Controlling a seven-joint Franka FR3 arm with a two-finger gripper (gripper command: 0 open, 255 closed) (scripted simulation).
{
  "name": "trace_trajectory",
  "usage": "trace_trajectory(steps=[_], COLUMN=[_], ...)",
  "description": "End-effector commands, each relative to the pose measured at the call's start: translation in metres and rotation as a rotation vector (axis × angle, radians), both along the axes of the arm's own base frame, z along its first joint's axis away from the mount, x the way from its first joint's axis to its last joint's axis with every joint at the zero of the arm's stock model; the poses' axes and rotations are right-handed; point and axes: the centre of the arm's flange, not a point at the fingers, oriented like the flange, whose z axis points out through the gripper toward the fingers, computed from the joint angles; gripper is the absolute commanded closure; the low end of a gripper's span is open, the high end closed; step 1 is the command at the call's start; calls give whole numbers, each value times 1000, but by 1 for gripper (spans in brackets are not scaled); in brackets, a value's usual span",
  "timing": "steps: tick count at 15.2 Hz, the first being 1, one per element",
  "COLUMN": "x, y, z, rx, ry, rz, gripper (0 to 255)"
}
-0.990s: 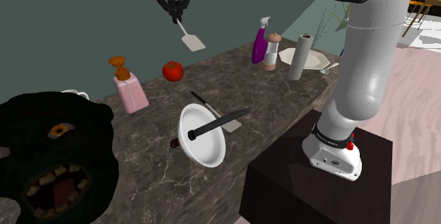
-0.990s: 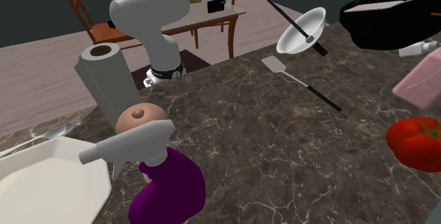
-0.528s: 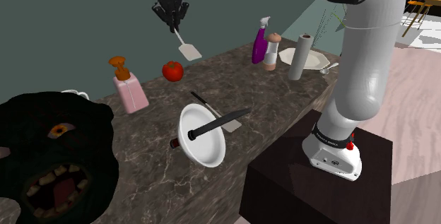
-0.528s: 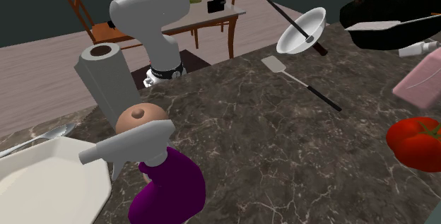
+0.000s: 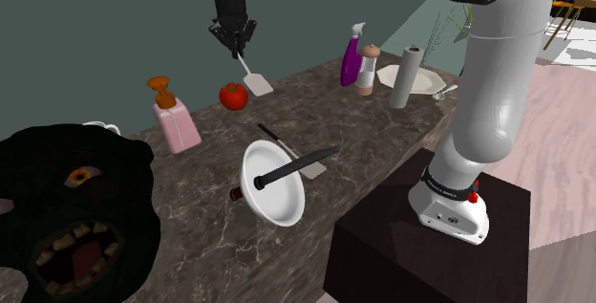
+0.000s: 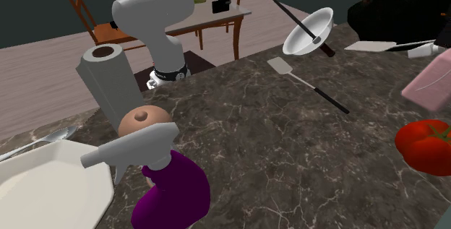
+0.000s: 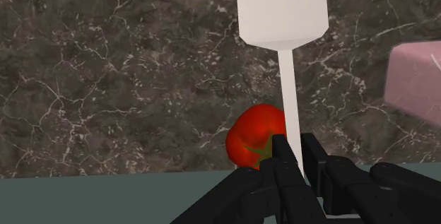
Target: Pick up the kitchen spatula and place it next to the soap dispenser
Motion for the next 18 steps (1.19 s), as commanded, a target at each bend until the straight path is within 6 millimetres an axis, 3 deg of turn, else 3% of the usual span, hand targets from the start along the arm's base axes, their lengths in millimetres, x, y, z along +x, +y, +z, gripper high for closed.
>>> trace_trajectory(steps=[1, 18], x=[-1, -1], y=[-1, -1], z=[-10, -100], rx=[0, 0], ry=[-1, -1], rz=[0, 0], gripper=[255, 255])
